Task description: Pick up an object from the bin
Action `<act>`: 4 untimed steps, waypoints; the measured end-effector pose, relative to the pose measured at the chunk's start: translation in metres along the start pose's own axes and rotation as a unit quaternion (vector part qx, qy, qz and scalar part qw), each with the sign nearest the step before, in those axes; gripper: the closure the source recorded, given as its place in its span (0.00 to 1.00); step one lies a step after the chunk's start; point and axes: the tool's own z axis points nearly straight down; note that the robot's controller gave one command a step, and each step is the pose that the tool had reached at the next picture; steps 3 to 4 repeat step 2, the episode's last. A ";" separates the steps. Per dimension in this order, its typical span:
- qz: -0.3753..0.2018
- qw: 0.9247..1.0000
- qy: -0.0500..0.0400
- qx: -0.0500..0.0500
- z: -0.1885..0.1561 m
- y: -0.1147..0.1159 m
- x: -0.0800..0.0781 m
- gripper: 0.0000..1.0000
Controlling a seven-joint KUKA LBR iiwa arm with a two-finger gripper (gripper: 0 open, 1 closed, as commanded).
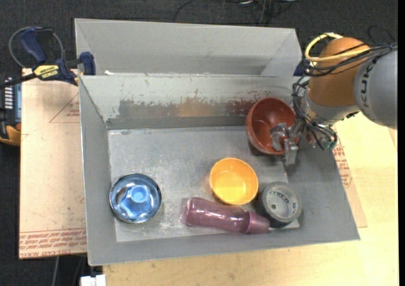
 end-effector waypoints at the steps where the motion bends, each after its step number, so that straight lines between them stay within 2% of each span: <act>1: -0.001 1.000 0.000 0.000 0.000 0.000 0.000 1.00; 2: 0.000 1.000 0.002 -0.001 -0.021 0.001 0.002 1.00; 4: 0.000 1.000 0.002 -0.001 -0.021 0.001 0.002 1.00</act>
Offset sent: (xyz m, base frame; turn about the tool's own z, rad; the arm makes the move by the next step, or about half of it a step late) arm 0.0000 0.0000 0.0452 -0.0003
